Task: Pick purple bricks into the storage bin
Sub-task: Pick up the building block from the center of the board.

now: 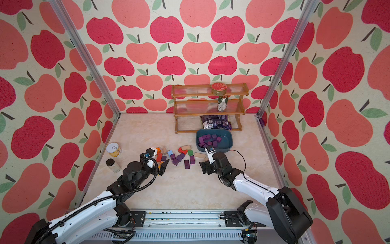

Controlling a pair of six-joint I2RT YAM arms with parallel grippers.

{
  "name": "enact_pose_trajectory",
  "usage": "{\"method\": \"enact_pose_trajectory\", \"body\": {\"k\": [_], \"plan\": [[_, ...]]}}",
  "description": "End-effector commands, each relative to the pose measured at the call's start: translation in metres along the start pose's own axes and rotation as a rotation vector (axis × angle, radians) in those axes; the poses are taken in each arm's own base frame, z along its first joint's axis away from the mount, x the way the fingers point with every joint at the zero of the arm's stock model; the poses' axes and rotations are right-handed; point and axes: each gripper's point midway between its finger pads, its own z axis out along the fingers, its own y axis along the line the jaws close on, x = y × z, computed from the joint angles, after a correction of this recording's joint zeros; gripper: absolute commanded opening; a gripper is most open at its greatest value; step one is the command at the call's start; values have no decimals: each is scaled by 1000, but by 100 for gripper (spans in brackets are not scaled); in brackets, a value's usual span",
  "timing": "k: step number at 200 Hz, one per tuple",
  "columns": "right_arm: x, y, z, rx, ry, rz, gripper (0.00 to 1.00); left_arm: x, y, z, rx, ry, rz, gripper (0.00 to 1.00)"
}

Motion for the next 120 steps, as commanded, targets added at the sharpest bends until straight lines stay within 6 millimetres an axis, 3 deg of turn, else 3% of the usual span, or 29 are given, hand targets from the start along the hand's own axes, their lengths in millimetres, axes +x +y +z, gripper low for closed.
{"method": "enact_pose_trajectory", "body": {"k": [1,90,120], "plan": [[-11,3,4,31,-9,66,80,17,6,-1,-16,28,-36,99],[-3,37,43,11,15,117,76,23,-9,6,67,52,-39,99],[-4,43,54,-6,11,152,75,25,-5,7,39,64,-40,99]]}}
